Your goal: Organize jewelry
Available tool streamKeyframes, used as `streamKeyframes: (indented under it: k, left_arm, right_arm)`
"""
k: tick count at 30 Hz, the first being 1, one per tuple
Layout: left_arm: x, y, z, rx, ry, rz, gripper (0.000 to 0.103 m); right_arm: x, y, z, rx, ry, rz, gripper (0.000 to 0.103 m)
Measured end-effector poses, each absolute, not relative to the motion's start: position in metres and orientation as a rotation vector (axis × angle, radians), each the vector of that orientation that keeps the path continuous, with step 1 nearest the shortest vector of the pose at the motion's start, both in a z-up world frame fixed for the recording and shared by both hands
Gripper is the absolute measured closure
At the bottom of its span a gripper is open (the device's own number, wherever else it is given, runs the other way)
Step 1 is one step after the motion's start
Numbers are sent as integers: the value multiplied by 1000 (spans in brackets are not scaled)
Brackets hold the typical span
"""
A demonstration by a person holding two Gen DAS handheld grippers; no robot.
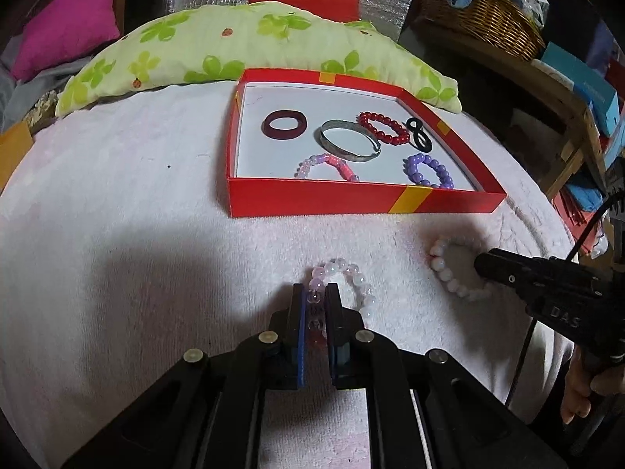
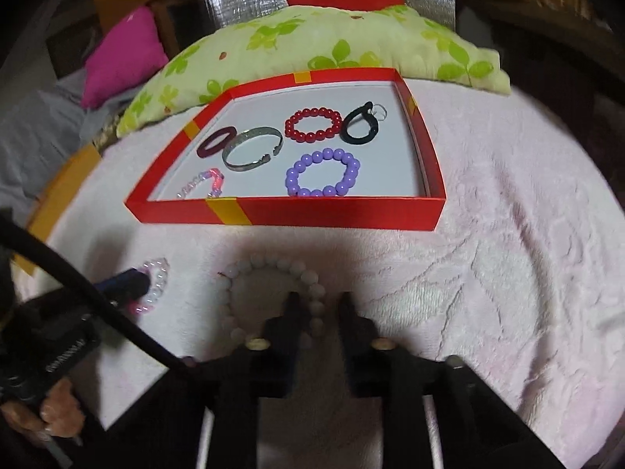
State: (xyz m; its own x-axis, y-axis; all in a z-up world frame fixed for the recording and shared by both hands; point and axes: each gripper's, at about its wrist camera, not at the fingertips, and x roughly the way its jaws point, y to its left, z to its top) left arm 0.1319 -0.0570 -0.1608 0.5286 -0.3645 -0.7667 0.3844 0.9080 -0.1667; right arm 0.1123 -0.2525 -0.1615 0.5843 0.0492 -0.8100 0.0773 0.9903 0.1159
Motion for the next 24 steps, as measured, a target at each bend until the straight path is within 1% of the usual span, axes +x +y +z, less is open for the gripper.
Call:
streamKeyframes:
  k: [2, 7, 8, 10, 19, 21, 24]
  left_arm:
    - [132, -57, -161, 21, 911, -453, 92]
    - [132, -55, -160, 15, 902, -469, 92]
    - [131, -55, -158, 9, 895, -475, 93]
    - [129, -55, -154, 0, 875, -486, 95]
    - [124, -49, -131, -53, 781, -540, 95]
    - [125, -48, -131, -51, 783, -534, 95]
    - [131, -47, -141, -45, 848, -517, 95]
  right_arm:
    - [112, -249, -162, 105, 938, -33, 92]
    - [111, -252, -160, 107, 916, -53, 93]
    - [111, -252, -159, 114, 913, -55, 93]
    - [109, -257, -156, 146, 901, -51, 93]
    - [103, -269, -140, 289, 825, 13, 93]
    - [103, -269, -137, 308, 812, 30, 93]
    - [105, -267, -140, 294, 831, 23, 93]
